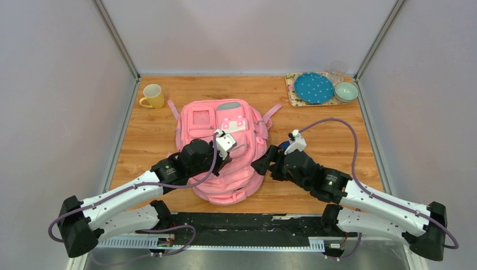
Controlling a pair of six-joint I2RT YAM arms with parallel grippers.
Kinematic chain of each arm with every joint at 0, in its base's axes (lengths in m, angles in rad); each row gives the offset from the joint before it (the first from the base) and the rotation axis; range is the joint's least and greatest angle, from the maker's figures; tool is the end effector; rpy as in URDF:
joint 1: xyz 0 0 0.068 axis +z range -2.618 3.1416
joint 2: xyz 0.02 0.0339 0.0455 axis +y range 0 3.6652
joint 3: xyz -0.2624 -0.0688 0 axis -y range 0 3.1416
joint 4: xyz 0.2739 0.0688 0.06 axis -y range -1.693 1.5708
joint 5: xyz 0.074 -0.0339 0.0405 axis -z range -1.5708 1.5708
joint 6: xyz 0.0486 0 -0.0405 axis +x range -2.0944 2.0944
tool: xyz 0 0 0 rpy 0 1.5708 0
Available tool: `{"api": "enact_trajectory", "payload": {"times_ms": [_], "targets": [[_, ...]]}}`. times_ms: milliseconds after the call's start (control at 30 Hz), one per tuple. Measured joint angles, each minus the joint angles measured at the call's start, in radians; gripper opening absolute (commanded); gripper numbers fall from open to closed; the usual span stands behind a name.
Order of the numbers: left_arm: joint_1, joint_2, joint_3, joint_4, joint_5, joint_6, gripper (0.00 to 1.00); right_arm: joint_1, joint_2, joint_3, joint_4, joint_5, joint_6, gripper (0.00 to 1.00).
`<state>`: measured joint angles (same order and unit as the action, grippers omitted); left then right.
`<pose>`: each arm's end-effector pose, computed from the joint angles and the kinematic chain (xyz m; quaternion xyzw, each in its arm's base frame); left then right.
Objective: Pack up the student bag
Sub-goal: Zip the student bag at the center of the board.
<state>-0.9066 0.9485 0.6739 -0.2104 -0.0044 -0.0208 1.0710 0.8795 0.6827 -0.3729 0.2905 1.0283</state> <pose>0.1576 -0.2010 0.2530 0.3659 0.7741 -0.2294 0.4629 0.1246 0.1992 0.2559 0.0509 0.8694 0.3486 0.3465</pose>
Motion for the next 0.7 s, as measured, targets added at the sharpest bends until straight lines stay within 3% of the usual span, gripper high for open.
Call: {"api": "enact_trajectory", "payload": {"times_ms": [200,267,333,433,567,700], "targets": [[0.002,-0.038,0.000,-0.003,-0.019,-0.021,0.00,0.000,-0.161,-0.029,-0.105,0.077,0.017,0.82],[0.003,-0.040,0.001,-0.004,-0.019,-0.027,0.00,0.000,-0.188,-0.049,-0.106,0.074,0.023,0.74],[0.003,-0.036,0.003,-0.007,-0.019,-0.031,0.00,0.000,-0.188,-0.068,-0.095,0.063,0.029,0.59],[0.003,-0.018,0.004,-0.009,-0.011,-0.036,0.00,0.008,-0.161,-0.100,-0.055,0.030,0.034,0.51],[0.003,-0.001,0.004,-0.014,0.004,-0.047,0.00,0.060,-0.090,-0.101,-0.001,0.010,0.022,0.50],[0.003,-0.001,0.004,-0.016,0.003,-0.051,0.00,0.202,-0.015,-0.058,-0.006,0.063,0.005,0.48]]}}
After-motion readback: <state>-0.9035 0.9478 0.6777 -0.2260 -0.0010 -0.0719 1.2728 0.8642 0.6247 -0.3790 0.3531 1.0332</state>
